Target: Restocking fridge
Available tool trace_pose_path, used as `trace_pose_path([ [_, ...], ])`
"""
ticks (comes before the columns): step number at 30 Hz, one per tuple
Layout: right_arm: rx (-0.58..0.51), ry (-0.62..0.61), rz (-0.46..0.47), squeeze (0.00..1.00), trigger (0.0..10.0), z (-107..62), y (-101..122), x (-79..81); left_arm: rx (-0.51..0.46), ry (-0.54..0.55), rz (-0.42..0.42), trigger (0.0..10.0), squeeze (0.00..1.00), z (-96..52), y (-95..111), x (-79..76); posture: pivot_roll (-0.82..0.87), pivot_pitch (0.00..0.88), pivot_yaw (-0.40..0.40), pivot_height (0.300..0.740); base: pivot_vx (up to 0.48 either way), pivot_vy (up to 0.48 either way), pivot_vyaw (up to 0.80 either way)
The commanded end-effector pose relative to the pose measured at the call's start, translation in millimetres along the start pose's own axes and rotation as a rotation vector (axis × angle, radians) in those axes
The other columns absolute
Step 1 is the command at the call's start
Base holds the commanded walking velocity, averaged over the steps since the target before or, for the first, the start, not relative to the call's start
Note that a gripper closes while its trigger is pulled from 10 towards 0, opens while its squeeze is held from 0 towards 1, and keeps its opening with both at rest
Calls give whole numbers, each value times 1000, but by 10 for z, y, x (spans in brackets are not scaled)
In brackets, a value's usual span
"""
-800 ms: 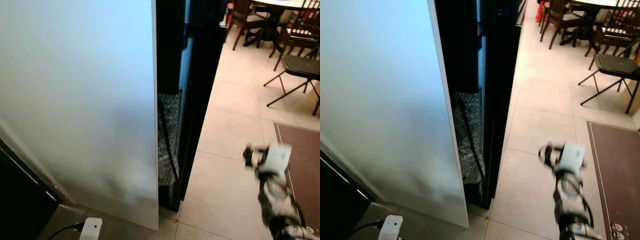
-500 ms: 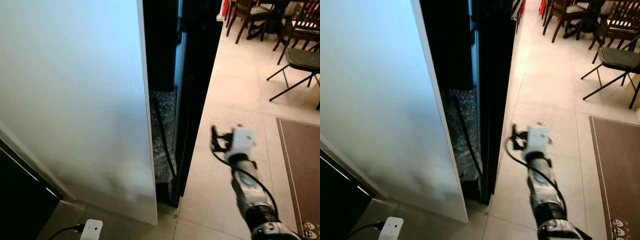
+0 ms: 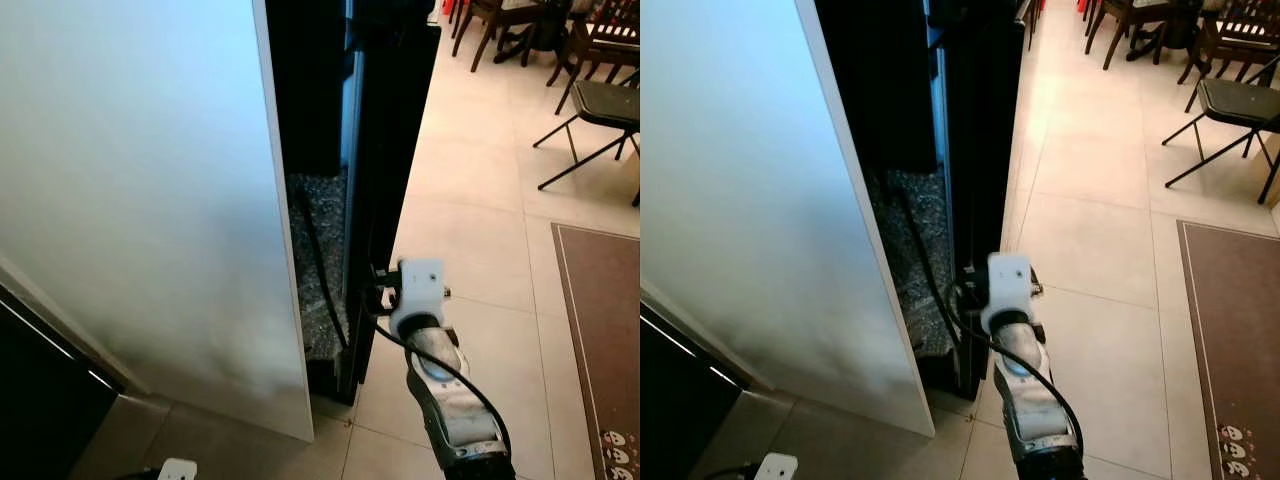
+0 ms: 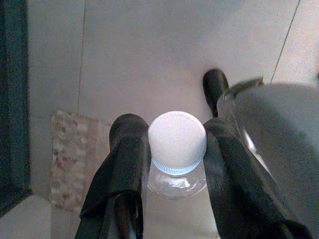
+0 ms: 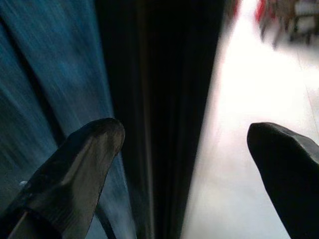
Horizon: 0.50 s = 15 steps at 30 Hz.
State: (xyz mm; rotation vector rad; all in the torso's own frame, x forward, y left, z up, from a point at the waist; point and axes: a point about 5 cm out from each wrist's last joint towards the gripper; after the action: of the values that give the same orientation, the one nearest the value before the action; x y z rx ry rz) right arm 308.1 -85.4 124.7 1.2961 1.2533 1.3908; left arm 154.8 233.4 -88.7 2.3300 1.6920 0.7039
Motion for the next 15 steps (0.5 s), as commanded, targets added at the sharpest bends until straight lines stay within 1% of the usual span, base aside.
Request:
trace_pose_path([
  [1,55,52,68,0,10000,-128,-131,259,26,4,19,10000,0,-20,-123,5,38,115,22,740,0,0,0],
  [3,63,56,52,0,10000,-64,-116,261,31,5,26,10000,0,-25,-151,5,40,119,21,740,0,0,0],
  [4,69,52,46,0,10000,-62,-102,263,33,4,28,10000,0,-28,-165,6,39,123,22,740,0,0,0],
  [5,59,43,47,588,10000,-18,-52,245,35,4,27,10000,0,-33,-188,6,37,128,22,740,0,0,0],
  [6,54,40,47,753,10000,16,-25,231,36,3,28,10000,0,-35,-199,6,36,129,23,740,0,0,0],
  [11,41,29,54,769,10000,117,111,191,38,-1,38,10000,0,-45,-241,3,31,135,26,740,0,0,0],
  [12,33,22,51,961,10000,131,137,182,38,-1,39,10000,0,-46,-246,1,30,135,26,740,0,0,0],
  [13,28,18,50,961,10000,138,152,177,38,-2,39,10000,0,-47,-250,0,30,135,26,740,0,0,0],
  [14,17,0,34,1000,10000,156,184,166,38,-3,41,10000,0,-49,-256,-3,28,138,28,740,0,0,0],
  [15,12,-8,27,976,10000,163,194,160,38,-3,41,10000,0,-49,-259,-7,27,138,27,740,0,0,0],
])
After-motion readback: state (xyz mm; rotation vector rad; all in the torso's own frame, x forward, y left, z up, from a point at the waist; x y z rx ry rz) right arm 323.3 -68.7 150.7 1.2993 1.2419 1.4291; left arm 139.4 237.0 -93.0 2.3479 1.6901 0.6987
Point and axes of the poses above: a point about 5 cm out from each wrist's last joint towards the gripper, its own z axis pointing out of the wrist towards the gripper, its own y axis along the axis of the wrist's last joint, x = y × z, and after that the axes turned 11 degrees about z, right-handed
